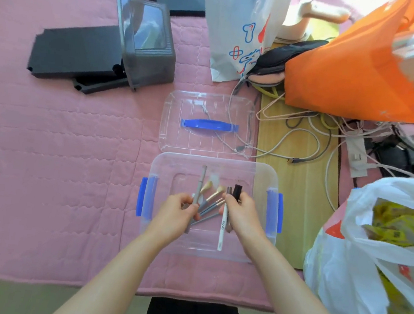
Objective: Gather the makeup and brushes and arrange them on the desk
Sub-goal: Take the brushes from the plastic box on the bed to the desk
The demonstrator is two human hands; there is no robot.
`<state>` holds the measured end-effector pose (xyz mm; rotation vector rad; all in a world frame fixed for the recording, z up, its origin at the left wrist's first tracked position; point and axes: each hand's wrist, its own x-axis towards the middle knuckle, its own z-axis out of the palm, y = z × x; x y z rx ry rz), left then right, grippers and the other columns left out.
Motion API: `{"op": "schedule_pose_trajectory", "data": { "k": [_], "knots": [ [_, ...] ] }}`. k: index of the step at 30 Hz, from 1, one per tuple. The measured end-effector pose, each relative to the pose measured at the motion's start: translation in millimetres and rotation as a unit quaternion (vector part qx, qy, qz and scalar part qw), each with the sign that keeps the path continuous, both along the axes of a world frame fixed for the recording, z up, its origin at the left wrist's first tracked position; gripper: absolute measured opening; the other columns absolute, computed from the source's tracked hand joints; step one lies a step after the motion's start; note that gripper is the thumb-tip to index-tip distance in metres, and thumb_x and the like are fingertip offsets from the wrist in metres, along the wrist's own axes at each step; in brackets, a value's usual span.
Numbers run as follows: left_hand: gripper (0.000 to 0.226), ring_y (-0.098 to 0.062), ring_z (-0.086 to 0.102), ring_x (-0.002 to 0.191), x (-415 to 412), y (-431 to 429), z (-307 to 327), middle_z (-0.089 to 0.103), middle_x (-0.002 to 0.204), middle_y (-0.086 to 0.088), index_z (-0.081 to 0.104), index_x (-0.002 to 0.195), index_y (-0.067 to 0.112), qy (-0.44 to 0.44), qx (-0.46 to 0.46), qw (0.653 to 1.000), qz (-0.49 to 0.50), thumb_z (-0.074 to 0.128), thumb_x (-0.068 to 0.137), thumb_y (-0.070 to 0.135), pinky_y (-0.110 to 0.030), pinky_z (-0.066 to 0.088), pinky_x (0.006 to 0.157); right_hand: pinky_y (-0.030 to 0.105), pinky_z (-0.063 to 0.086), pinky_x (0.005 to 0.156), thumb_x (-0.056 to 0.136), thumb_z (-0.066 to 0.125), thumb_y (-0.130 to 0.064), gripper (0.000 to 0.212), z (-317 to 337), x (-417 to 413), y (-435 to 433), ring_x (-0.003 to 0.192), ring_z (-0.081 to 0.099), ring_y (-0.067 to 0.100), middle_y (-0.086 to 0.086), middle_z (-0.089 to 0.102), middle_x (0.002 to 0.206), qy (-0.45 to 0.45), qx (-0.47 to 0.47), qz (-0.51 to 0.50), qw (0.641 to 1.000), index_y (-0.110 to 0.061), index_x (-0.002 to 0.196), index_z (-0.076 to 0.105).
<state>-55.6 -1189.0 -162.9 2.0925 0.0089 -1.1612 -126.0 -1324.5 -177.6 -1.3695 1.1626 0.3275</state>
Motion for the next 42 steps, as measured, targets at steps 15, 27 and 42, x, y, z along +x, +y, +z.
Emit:
{"op": "schedule_pose_trajectory", "data": {
  "k": [15,27,42],
  "knots": [
    [0.022,-0.009,0.046,0.055,-70,22,143,0.063,0.081,-0.001,0.06,0.108,0.018,-0.073,-0.057,0.977,0.194,0.054,0.09,0.007,-0.023,0.04,0.055,0.027,0.041,0.047,0.098,0.044,-0.024,0.01,160,-57,14,0.067,0.066,0.02,0.005,0.067,0.083,-0.015,0.028,0.074,0.997,-0.019,0.102,0.052],
    [0.028,-0.016,0.04,0.062,-133,84,231,0.047,0.085,-0.01,0.053,0.106,0.018,0.023,-0.121,0.892,0.435,0.025,0.101,0.02,-0.03,0.037,0.057,0.026,0.039,0.046,0.098,0.043,-0.023,0.013,253,-84,65,0.069,0.062,0.02,0.002,0.065,0.082,-0.033,0.023,0.216,0.976,-0.017,0.106,0.052],
    [0.024,-0.019,0.058,0.053,-173,209,295,0.058,0.071,-0.003,0.057,0.102,0.003,-0.032,-0.223,0.776,0.589,0.067,0.088,0.021,-0.032,0.055,0.055,0.024,0.039,0.046,0.097,0.043,-0.015,0.012,316,-53,196,0.061,0.055,0.019,0.005,0.059,0.078,-0.085,0.03,0.381,0.92,-0.007,0.102,0.052]
  ]
}}
